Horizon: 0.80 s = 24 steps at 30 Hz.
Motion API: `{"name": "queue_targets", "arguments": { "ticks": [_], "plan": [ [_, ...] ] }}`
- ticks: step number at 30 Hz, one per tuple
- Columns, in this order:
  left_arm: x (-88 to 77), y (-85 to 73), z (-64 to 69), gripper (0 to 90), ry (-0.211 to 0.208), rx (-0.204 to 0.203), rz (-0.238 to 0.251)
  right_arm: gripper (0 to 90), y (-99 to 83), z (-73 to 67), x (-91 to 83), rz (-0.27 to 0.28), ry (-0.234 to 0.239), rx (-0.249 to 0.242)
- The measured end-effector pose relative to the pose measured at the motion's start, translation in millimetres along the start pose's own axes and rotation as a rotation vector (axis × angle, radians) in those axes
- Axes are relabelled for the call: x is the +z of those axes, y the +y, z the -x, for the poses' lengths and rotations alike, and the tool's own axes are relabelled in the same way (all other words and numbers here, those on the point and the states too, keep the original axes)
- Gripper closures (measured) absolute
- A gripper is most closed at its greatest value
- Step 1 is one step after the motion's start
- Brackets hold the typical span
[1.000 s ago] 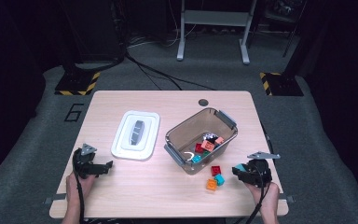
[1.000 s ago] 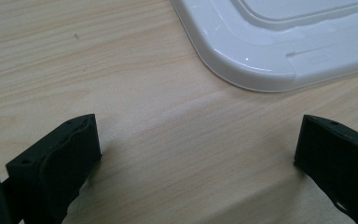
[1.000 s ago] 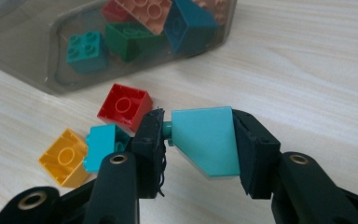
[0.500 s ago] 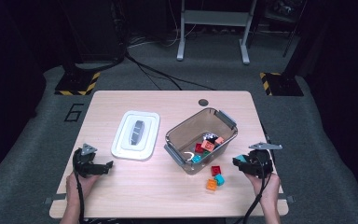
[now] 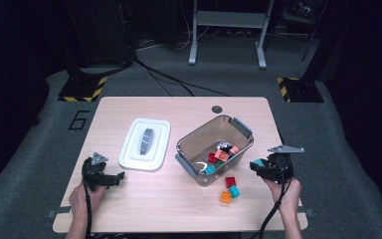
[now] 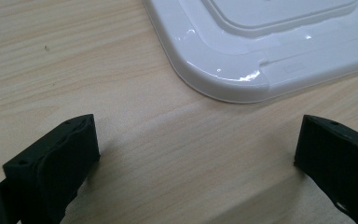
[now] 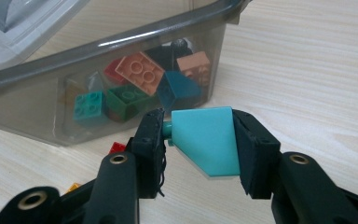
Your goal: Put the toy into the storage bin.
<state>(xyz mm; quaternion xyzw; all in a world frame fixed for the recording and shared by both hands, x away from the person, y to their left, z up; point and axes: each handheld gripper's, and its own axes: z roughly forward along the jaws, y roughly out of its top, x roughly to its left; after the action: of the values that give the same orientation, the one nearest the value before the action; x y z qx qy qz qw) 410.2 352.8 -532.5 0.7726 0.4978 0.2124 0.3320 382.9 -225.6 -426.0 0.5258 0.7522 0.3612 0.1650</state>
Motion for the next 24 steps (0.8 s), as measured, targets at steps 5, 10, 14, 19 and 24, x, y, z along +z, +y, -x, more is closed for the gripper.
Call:
{"name": "queue_targets", "arguments": {
  "ticks": [5,10,14,19,24],
  "plan": [
    [0.1,0.2,-0.2,0.0,-0.002,0.001,-0.001,57.2,7.9,0.3,-5.8,0.002,-0.007,-0.012],
    [0.1,0.2,-0.2,0.0,-0.003,0.002,-0.001,57.2,17.0,0.7,-11.0,0.016,-0.015,-0.022],
    [0.1,0.2,-0.2,0.0,-0.003,0.002,-0.001,57.2,26.7,-1.1,-14.5,0.025,-0.017,-0.028],
    [0.1,0.2,-0.2,0.0,-0.003,0.002,-0.001,57.2,41.1,-7.0,-17.7,0.040,-0.016,-0.048],
    [0.1,0.2,-0.2,0.0,-0.003,0.001,-0.001,57.2,57.9,-17.4,-19.4,0.057,-0.007,-0.075]
  ]
}}
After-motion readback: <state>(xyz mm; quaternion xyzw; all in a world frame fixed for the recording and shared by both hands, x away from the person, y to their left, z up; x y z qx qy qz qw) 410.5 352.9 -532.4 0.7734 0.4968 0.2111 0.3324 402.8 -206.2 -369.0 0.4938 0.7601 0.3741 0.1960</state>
